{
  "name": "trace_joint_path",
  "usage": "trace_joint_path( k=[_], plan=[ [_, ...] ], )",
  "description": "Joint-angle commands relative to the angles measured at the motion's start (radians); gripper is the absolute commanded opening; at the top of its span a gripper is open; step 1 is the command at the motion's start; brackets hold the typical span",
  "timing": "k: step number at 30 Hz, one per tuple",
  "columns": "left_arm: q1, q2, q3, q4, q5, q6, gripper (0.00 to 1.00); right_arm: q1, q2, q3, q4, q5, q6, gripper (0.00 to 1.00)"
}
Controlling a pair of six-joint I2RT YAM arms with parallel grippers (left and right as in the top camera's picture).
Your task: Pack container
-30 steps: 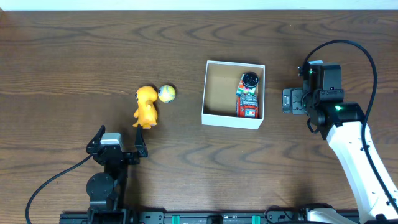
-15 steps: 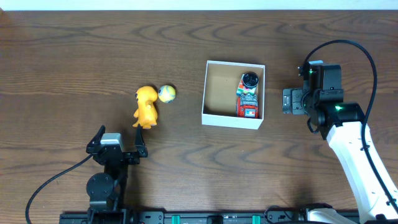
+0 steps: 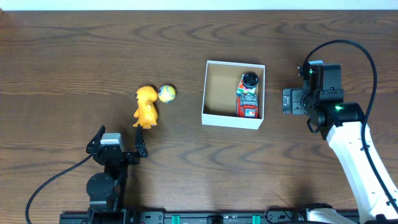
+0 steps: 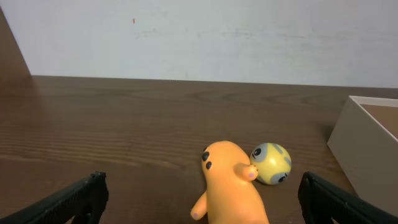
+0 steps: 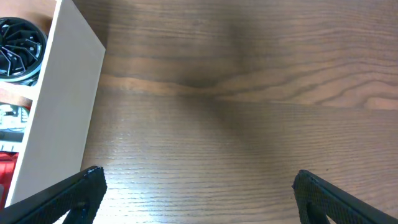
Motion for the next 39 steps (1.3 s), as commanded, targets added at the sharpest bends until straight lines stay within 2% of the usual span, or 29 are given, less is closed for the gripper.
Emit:
trace_joint_path(
  k=[1, 16, 19, 25, 27, 31, 39],
  plan=[
    [0.005, 0.0, -0.014, -0.041, -0.011, 0.006, 0.98, -0.008, 0.008, -0.006, 0.003, 0.01, 0.003, 0.99],
    [0.005, 0.0, -0.014, -0.022, -0.011, 0.006, 0.98, -0.008, 0.008, -0.006, 0.003, 0.01, 0.003, 0.99],
    [0.005, 0.001, -0.014, -0.039, 0.034, -0.008, 0.98, -0.008, 0.008, -0.006, 0.003, 0.01, 0.003, 0.99],
    [0.004, 0.08, 0.006, -0.066, 0.147, -0.251, 0.98, -0.008, 0.008, -0.006, 0.003, 0.01, 0.003, 0.99],
    [0.004, 0.127, 0.035, -0.108, 0.147, -0.283, 0.98, -0.008, 0.008, -0.006, 0.003, 0.01, 0.003, 0.99],
    [0.004, 0.241, 0.171, -0.206, 0.146, -0.255, 0.98, -0.008, 0.008, -0.006, 0.003, 0.01, 0.003, 0.99],
    [0.004, 0.553, 0.702, -0.558, 0.066, -0.082, 0.98, -0.008, 0.008, -0.006, 0.003, 0.01, 0.003, 0.99]
  ],
)
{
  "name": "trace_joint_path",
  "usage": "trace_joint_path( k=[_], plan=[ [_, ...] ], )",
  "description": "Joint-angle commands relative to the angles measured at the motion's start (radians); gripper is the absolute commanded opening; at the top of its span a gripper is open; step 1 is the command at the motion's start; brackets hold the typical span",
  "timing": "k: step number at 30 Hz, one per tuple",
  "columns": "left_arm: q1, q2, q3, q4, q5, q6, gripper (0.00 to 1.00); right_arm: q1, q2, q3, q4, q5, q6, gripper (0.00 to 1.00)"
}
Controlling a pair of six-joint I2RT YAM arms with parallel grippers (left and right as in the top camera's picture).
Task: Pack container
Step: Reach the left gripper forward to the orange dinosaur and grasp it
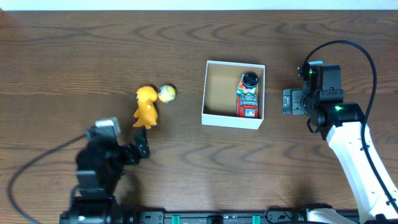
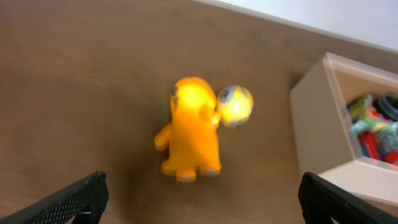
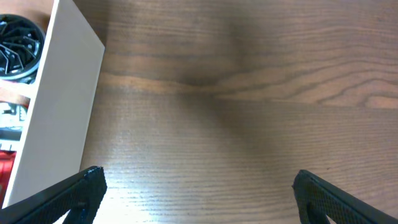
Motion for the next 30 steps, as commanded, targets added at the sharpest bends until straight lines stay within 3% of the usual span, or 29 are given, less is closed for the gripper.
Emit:
trace_joint_path(
  k=[1, 4, 7, 20, 30],
  plan=[
    [0.004, 0.127, 0.229, -0.113, -0.033, 0.092, 0.98, -0.008, 0.008, -0.001, 0.002, 0.009, 0.003, 0.99],
    [0.004, 0.228, 0.378, -0.229, -0.032, 0.092, 0.98, -0.008, 0.008, -0.001, 0.002, 0.009, 0.003, 0.99],
    [0.004, 0.289, 0.436, -0.222, -0.032, 0.092, 0.98, -0.008, 0.008, -0.001, 0.002, 0.009, 0.003, 0.99],
    [0.004, 0.405, 0.436, -0.26, 0.072, 0.067, 0.98, -0.008, 0.008, -0.001, 0.002, 0.009, 0.003, 0.99],
    [-0.005, 0.74, 0.436, -0.2, 0.039, 0.082, 0.98, -0.008, 0.008, -0.001, 0.002, 0.009, 0.003, 0.99]
  ],
)
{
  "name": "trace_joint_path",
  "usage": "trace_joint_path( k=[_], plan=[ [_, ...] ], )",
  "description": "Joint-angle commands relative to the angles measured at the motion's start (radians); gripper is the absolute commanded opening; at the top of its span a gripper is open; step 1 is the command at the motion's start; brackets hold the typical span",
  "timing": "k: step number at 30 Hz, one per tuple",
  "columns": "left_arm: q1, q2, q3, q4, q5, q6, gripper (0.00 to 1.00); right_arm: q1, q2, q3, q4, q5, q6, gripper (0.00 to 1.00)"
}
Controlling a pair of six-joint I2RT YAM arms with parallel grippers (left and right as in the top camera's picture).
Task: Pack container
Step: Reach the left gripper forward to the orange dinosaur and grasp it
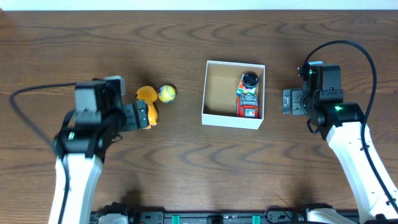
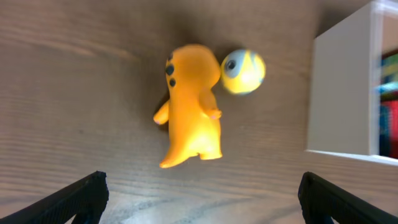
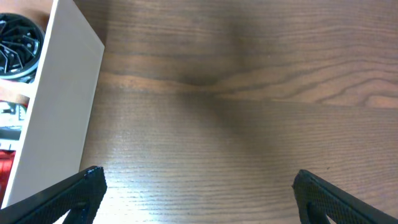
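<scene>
An orange toy figure (image 1: 147, 98) (image 2: 189, 106) lies on the table with a small yellow ball (image 1: 166, 93) (image 2: 242, 63) touching its head. The white box (image 1: 213, 116) (image 2: 342, 93) holds a red and multicoloured toy (image 1: 247, 101) and a black round piece (image 1: 250, 79). My left gripper (image 1: 141, 116) (image 2: 199, 202) hovers open just above the figure's lower end, fingers wide apart, nothing between them. My right gripper (image 1: 287, 101) (image 3: 199, 199) is open over bare table, just right of the box wall (image 3: 62, 106).
The dark wooden table (image 1: 186, 168) stretches around everything. The left half of the box is bare cardboard. A black cable (image 1: 348, 46) loops above the right arm.
My left arm has moved away from the front edge to the figure, and its camera now looks straight down on figure and ball. Toys, box and right arm are unchanged.
My left gripper first rested open at the table's front edge, looking level at the figure and ball. Then it was higher and tilted down toward them. Now it hangs over the figure. The right gripper stayed open beside the box throughout.
</scene>
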Motion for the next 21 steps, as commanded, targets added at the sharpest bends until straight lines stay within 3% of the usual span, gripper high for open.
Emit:
trace_joint_path(
  k=[1, 11, 20, 21],
  plan=[
    [-0.005, 0.122, 0.011, 0.038, -0.005, 0.014, 0.98, -0.008, 0.008, 0.0, 0.002, 0.009, 0.003, 0.99],
    [-0.047, 0.389, 0.011, 0.112, -0.006, 0.084, 0.98, -0.008, 0.008, 0.0, 0.002, 0.009, 0.003, 0.99],
    [-0.123, 0.553, 0.011, 0.209, -0.141, 0.084, 0.99, -0.008, 0.008, 0.0, 0.002, 0.009, 0.003, 0.99],
    [-0.123, 0.563, 0.011, 0.212, -0.141, 0.084, 0.95, -0.008, 0.008, 0.0, 0.002, 0.009, 0.003, 0.99]
  ],
)
